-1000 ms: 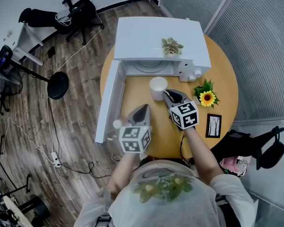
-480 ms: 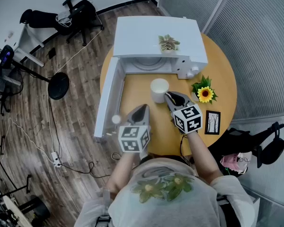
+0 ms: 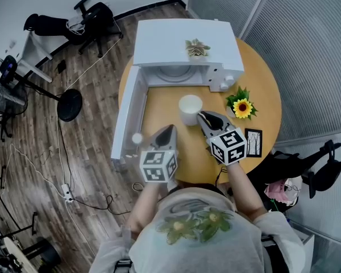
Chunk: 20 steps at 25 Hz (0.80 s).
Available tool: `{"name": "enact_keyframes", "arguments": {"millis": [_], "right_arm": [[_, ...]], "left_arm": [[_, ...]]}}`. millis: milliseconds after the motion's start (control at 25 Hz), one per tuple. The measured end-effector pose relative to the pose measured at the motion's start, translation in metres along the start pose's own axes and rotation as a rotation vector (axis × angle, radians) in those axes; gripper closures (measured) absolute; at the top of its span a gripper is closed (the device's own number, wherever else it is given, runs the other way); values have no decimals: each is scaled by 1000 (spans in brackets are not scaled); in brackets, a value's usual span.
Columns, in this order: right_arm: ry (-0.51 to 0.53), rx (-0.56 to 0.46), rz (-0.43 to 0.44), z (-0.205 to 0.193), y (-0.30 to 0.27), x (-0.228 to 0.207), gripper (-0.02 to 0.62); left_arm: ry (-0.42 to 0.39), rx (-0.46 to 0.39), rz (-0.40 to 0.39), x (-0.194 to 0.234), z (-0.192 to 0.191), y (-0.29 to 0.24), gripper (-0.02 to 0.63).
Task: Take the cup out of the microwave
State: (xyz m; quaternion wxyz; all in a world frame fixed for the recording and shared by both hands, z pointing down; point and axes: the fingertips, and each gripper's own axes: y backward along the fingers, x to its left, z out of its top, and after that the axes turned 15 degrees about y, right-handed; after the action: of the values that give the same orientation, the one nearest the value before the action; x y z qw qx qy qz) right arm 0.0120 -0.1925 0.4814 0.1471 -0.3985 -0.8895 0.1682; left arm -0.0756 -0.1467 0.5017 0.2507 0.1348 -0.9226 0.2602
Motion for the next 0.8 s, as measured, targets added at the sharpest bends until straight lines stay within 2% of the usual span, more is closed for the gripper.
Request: {"name": "enact_keyframes", "arguments": {"millis": [440,800], "right_arm": [[16,-45,-15,15,29,10,535],[8,-28,-7,3,33,17,536]], "left_arm": [[-3,-11,3,-3,-7,17,603],[-4,-11,14,-4,-14,25,601]]}}
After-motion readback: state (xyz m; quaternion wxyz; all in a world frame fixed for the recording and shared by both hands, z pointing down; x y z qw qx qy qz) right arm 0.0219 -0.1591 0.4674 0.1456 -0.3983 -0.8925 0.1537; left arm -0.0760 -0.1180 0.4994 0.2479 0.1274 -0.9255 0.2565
